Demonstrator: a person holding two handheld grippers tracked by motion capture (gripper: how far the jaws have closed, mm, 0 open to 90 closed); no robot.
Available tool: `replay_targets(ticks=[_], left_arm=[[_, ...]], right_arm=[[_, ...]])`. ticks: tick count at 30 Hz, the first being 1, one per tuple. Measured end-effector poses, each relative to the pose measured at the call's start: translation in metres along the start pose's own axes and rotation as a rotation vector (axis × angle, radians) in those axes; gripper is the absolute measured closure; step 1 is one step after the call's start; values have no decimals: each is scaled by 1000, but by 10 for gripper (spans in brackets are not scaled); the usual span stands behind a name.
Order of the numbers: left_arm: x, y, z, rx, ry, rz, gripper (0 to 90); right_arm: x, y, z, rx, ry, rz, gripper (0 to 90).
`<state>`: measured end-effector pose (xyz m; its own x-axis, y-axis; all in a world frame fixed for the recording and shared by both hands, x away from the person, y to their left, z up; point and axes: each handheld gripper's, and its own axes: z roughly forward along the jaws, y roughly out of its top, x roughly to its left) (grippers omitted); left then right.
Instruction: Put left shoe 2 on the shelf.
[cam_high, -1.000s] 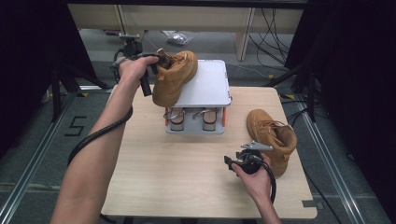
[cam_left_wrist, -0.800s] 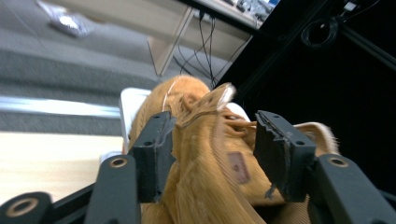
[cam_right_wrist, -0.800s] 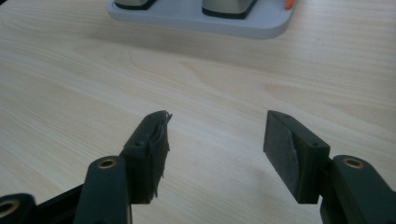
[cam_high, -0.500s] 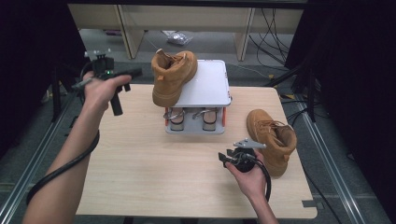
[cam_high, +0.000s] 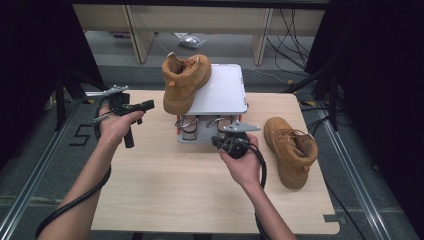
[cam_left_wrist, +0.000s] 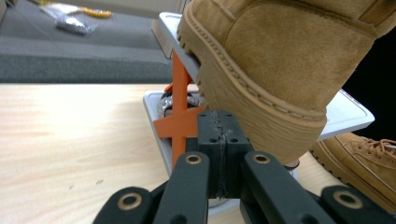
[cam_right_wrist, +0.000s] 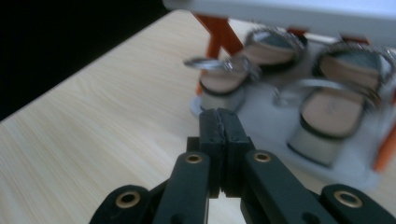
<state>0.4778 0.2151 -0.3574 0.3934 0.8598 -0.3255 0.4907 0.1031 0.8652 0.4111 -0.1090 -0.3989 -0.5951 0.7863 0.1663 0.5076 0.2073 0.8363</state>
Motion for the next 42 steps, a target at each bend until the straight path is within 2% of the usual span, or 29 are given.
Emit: replay_targets(ticks=[7,8,10,12,14,16,20,22,25,26,33,37,40,42], left_arm=[[-6,-3,9,46,-16,25,898],[-7,-3,10,48,-16,28,898],[-7,-3,13,53,-2,42,898],[-8,-3,15,47,-26,34,898],[-10,-3,17,52,-20,44,898],[-11,-3,19,68,-21,45,898],[-12,-3,20,64,-26,49,898],[-12,-3,20,63,-27,45,898],[-12,-3,20,60,-24,44,898],[-12,-3,20,61,-23,41,898],[-14,-2,20,67,-13,52,898],[-13,-3,21,57,-24,43,899],[-14,-2,20,63,-13,56,899],[-15,-1,21,60,-21,57,899]], right_arm=[[19,36,29,-22,46,-24,900],[22,40,33,-22,52,-15,900],[24,48,42,-27,62,-13,900],[26,54,50,-37,61,-8,900],[27,60,55,-38,69,7,900],[27,64,59,-43,58,6,900],[27,71,63,-62,47,16,900],[27,73,65,-67,42,6,900],[27,76,67,-58,26,5,900],[28,77,68,-62,40,15,900],[28,78,67,-67,32,14,900],[28,79,67,-61,30,11,900],[29,79,67,-62,26,8,900],[29,80,67,-63,21,11,900]])
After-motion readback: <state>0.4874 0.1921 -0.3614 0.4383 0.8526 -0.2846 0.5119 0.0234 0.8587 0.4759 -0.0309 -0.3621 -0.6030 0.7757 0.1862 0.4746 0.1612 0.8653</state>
